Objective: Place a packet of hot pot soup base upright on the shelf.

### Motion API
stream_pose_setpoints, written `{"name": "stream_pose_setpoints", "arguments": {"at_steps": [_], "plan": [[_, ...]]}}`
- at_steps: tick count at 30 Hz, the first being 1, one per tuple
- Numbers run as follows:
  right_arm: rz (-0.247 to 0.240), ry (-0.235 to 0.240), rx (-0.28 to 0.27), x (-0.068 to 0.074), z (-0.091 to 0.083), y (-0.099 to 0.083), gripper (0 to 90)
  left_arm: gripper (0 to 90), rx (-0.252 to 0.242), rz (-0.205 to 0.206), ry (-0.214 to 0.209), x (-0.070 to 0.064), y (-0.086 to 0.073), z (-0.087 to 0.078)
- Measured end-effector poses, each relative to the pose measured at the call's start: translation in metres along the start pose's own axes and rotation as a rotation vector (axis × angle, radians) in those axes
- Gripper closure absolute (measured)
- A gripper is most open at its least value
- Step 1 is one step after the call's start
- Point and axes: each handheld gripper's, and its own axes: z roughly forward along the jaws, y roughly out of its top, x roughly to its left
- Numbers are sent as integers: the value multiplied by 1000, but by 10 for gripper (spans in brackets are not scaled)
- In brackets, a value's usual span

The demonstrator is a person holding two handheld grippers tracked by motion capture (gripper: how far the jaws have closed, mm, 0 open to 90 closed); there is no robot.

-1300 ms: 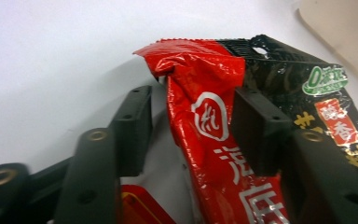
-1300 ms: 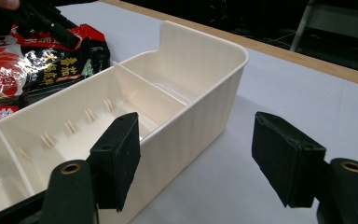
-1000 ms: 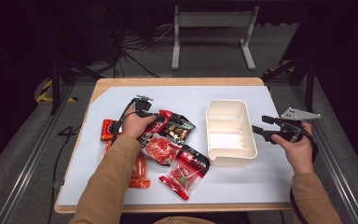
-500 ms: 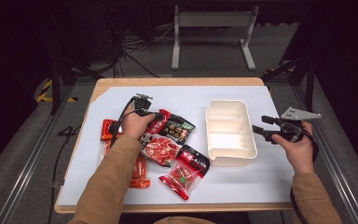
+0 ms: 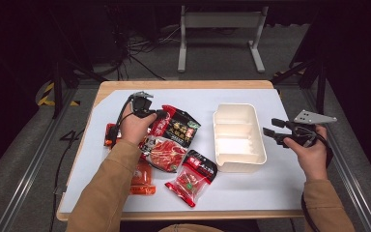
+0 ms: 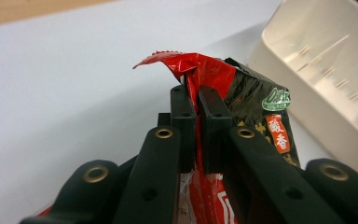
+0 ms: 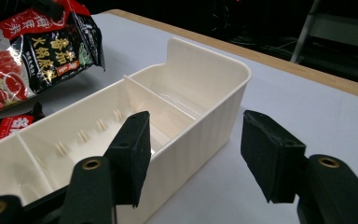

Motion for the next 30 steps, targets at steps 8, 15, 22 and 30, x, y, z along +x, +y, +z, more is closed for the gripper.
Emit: {"name": "stream_pose_setpoints", "arguments": {"at_steps": [8,15,22,30], "plan": [[15,39,0,7,-4,7,511,866,-92,56,-22,-19,4,-28],[13,77,-28,12,-10,14,618,871,-176,110,-46,-36,0,-54],[-1,95,-29,21,-12,22,624,877,-285,163,-34,-52,-8,-77],[-12,144,-21,37,-8,33,599,879,-392,194,-36,-66,-16,-94]]}}
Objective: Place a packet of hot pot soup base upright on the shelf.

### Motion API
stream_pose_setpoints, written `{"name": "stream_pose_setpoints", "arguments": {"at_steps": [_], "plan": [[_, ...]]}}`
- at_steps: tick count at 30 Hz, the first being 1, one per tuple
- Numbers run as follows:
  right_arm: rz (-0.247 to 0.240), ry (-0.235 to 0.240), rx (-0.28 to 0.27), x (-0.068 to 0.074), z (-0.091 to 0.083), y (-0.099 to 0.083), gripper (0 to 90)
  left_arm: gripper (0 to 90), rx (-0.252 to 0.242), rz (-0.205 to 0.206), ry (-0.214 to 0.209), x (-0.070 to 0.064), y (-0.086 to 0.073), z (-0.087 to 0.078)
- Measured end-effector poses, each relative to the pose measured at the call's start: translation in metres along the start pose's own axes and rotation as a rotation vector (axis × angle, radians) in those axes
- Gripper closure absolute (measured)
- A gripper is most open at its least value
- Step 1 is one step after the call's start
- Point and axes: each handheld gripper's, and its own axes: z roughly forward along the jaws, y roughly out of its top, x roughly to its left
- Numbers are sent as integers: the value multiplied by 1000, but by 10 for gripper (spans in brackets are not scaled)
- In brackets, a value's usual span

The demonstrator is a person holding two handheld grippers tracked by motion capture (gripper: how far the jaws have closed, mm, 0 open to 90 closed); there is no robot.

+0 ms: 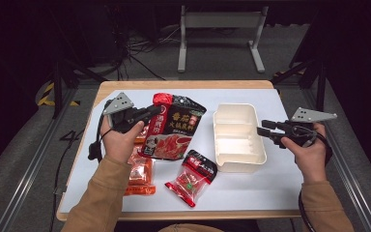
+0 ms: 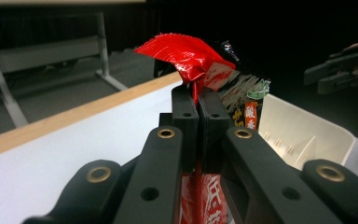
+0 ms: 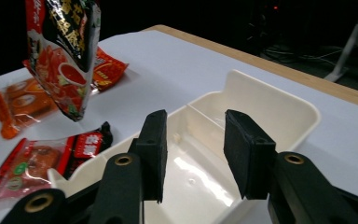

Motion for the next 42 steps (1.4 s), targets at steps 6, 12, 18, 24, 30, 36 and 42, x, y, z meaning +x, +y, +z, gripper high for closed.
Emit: {"name": "stream_pose_setpoints", "arguments": {"at_steps": [6,12,18,24,30,36,42], "plan": [[-13,37,7,14,8,9,553,879,-43,10,-3,-3,-5,-8],[-9,71,-8,26,15,17,510,878,-66,20,-22,-2,-6,-14],[-27,119,-12,39,26,30,475,878,-83,33,-40,-3,-5,-18],[-49,139,-24,54,35,51,455,878,-85,28,-46,-5,-5,-20],[-82,168,-6,66,50,70,455,877,-81,36,-54,-7,-5,-19],[-102,192,13,74,65,79,452,877,-78,40,-58,-8,-5,-18],[-110,213,25,82,83,86,447,877,-79,41,-68,-12,-4,-18]]}}
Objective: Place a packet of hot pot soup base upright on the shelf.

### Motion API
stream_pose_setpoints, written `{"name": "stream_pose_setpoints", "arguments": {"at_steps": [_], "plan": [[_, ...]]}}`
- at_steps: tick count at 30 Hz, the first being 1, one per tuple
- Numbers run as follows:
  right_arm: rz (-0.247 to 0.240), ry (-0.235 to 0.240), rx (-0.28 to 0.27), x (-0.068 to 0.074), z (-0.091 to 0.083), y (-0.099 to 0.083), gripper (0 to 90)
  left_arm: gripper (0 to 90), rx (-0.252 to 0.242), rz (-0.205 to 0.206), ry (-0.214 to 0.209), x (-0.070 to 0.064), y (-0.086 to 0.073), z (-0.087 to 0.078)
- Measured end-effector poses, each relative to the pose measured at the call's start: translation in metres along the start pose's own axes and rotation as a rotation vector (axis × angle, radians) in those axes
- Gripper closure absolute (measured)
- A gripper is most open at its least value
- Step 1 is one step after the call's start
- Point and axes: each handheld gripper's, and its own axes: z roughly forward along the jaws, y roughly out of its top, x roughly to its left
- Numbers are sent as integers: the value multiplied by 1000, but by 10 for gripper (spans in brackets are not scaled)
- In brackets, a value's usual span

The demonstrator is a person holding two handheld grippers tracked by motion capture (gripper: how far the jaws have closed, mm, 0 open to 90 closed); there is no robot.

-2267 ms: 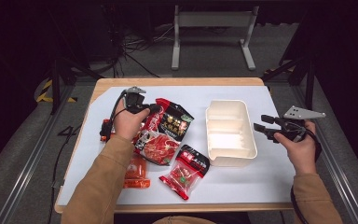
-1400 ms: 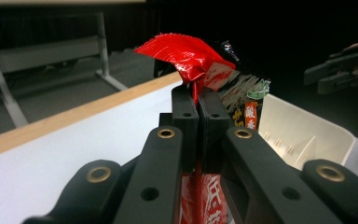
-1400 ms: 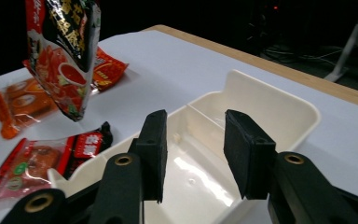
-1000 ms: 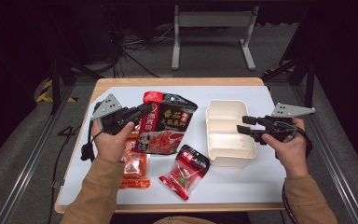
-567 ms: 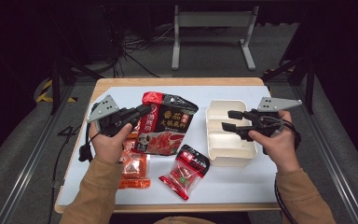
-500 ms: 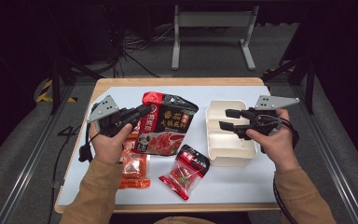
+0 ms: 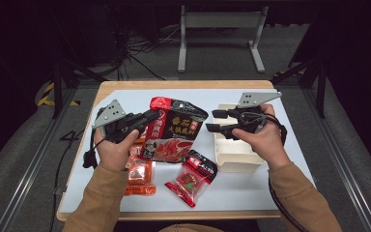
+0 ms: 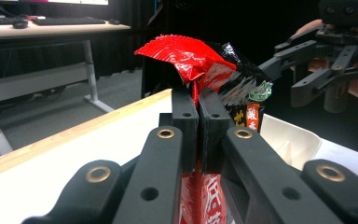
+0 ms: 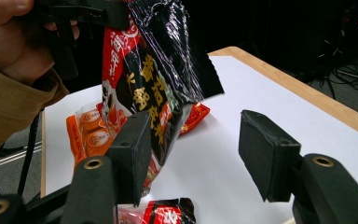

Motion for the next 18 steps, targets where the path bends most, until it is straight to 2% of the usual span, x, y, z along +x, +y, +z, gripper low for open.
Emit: {"name": "stream_pose_setpoints", "arguments": {"at_steps": [13,16,18], "plan": [[8,29,31,5,28,4,451,877,9,11,-31,-7,0,5],[17,42,37,6,32,4,480,877,9,8,-37,-9,0,5],[24,55,37,7,35,4,534,876,4,14,-44,-9,0,6]]}}
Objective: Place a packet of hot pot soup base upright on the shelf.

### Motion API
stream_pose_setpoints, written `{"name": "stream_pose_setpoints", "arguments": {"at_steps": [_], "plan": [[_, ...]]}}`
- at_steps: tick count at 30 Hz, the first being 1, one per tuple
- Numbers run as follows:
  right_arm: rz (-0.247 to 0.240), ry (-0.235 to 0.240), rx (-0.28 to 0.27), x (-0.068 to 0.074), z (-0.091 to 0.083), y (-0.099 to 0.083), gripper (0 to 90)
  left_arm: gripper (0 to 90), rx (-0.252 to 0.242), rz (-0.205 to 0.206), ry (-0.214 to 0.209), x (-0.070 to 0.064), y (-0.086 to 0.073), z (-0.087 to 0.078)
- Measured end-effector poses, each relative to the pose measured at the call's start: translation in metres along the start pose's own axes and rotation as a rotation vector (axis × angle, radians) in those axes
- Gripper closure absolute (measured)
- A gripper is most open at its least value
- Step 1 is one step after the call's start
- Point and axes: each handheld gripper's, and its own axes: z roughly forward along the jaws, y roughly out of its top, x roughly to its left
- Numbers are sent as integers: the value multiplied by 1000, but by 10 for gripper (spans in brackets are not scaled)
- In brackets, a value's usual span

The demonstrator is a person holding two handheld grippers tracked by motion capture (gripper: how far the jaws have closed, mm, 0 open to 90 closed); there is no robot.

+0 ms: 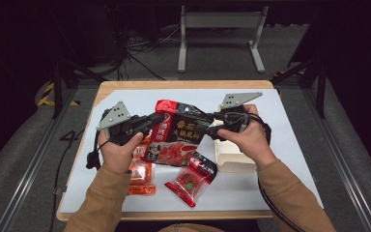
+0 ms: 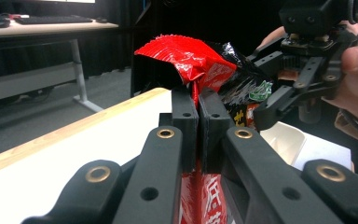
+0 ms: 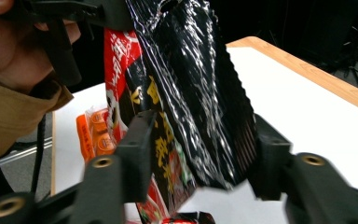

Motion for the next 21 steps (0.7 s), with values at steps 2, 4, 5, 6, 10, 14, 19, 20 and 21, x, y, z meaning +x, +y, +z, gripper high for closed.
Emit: {"name": "stream_pose_setpoints", "arguments": {"at_steps": [2,4,5,6,10,14,19,20,21], "plan": [[8,8,-2,0,1,0,557,876,-3,7,-3,0,0,0],[18,22,-3,0,2,1,593,876,-2,4,-7,-1,0,0],[24,28,-3,0,2,1,602,876,-3,4,-10,-2,0,0],[40,45,-5,1,2,2,623,876,-2,3,-15,-2,0,0],[33,36,-5,1,2,3,709,875,-1,4,-15,-2,0,1],[12,27,6,2,1,5,729,873,-5,-5,-22,-2,-1,1],[-31,4,14,4,-2,10,762,867,-5,-9,-28,0,-1,0],[-31,0,16,4,-3,11,766,865,-1,-11,-30,0,-1,0],[-38,-2,17,5,-3,12,770,864,1,-15,-29,0,-1,0]]}}
